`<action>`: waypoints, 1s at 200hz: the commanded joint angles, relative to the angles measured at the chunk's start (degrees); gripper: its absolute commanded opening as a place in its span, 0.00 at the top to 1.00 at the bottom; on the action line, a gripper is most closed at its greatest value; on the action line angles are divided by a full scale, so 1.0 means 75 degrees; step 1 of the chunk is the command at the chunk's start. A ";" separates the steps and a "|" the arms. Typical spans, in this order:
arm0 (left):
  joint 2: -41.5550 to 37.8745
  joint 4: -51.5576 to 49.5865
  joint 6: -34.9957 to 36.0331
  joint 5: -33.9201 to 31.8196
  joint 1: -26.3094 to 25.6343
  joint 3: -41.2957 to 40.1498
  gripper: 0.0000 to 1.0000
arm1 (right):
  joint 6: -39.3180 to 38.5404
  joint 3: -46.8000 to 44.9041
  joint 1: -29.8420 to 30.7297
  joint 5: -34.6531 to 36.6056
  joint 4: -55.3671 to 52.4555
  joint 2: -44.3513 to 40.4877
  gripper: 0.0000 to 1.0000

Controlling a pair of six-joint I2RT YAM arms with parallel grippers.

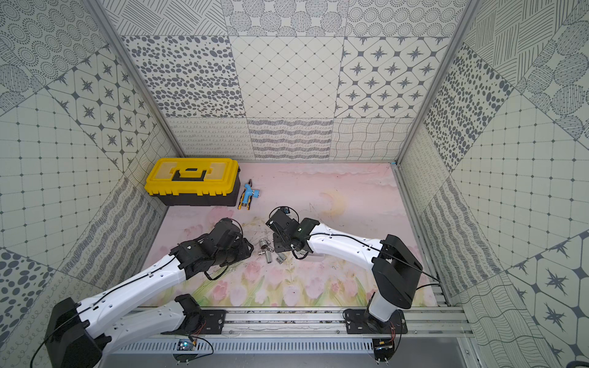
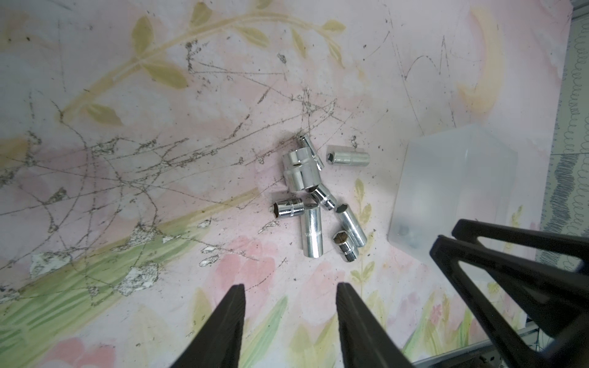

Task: Put the socket on the desktop into the storage box
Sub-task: Pick up the socket head at the center of the board.

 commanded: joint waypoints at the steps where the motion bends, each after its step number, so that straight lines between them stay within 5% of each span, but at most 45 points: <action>1: -0.0128 -0.0174 -0.0017 0.0040 0.0043 -0.0078 0.49 | -0.0257 0.0304 -0.0014 -0.0131 -0.0214 0.0300 0.53; 57: -0.0201 -0.0142 -0.0072 0.0033 0.0094 -0.0169 0.49 | -0.0640 0.1115 -0.0118 0.0000 -0.0495 0.1205 0.55; 91: -0.0266 -0.0165 -0.0101 0.0044 0.0094 -0.0244 0.49 | -0.0768 0.1450 -0.0284 0.0034 -0.0508 0.1635 0.36; 148: -0.0364 -0.0211 -0.0058 0.0075 0.0118 -0.0282 0.49 | -0.1301 0.1846 -0.0659 -0.0109 -0.0543 0.2112 0.45; 200: -0.0364 -0.0168 -0.0074 0.0145 0.0123 -0.0329 0.49 | -0.2628 0.1837 -0.0692 0.0126 -0.0891 0.2483 0.38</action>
